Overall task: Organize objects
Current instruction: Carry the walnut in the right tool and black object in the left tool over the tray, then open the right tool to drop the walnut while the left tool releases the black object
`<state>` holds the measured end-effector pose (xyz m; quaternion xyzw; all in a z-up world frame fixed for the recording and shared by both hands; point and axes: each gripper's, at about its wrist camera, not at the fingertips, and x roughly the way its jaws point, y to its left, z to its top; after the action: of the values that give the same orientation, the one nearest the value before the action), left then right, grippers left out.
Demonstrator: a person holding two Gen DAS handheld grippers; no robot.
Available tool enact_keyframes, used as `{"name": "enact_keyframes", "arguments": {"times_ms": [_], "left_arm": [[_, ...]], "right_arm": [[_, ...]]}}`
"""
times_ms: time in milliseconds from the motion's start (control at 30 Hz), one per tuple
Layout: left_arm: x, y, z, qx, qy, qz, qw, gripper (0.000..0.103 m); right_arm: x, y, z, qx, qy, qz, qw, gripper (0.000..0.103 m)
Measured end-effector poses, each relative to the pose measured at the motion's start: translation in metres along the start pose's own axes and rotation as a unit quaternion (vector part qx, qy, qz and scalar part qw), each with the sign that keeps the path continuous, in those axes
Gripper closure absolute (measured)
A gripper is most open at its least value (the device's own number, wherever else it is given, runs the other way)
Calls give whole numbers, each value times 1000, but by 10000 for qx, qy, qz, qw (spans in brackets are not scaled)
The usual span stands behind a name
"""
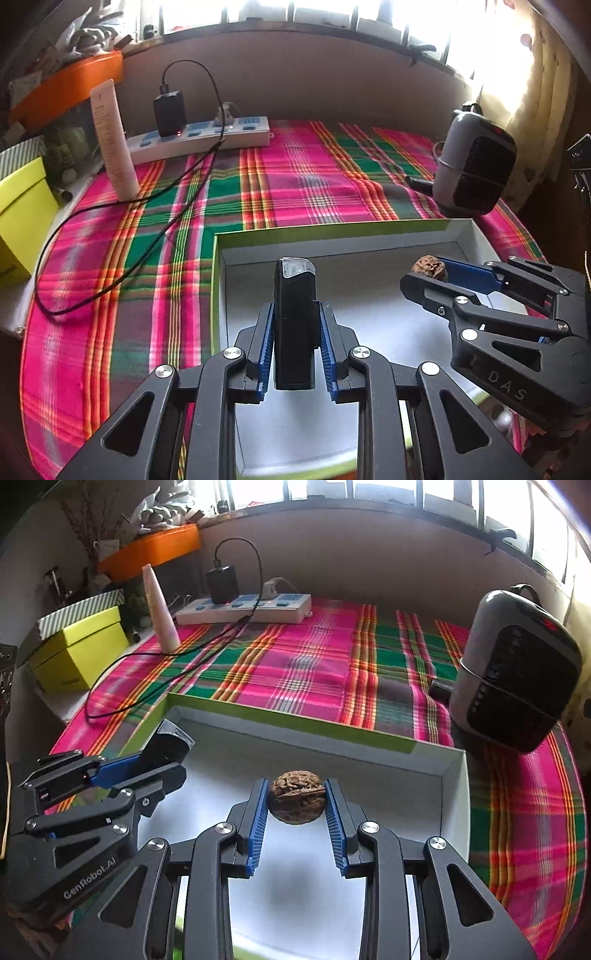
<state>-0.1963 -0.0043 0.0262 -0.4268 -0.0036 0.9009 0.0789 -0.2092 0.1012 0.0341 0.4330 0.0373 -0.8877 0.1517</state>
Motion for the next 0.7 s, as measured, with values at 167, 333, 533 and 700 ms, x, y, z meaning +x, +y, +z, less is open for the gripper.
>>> {"name": "enact_keyframes", "arguments": {"times_ms": [167,333,533,700], "left_arm": [[10,0,5,17,41,-1,10000,82],[17,-1,6,45,55,50,10000,82],[19,-2,8,81,43,61,9999,82],[21,-3,8,140,39,124,9998,81]], "right_arm": [[12,-3,7,28,112,-35,9999,71],[18,-5,8,-2,180,-80,9998,71],[21,-5,8,37,229,-101,9997,71],[21,-4,9,30,258,-126,9996,71]]}}
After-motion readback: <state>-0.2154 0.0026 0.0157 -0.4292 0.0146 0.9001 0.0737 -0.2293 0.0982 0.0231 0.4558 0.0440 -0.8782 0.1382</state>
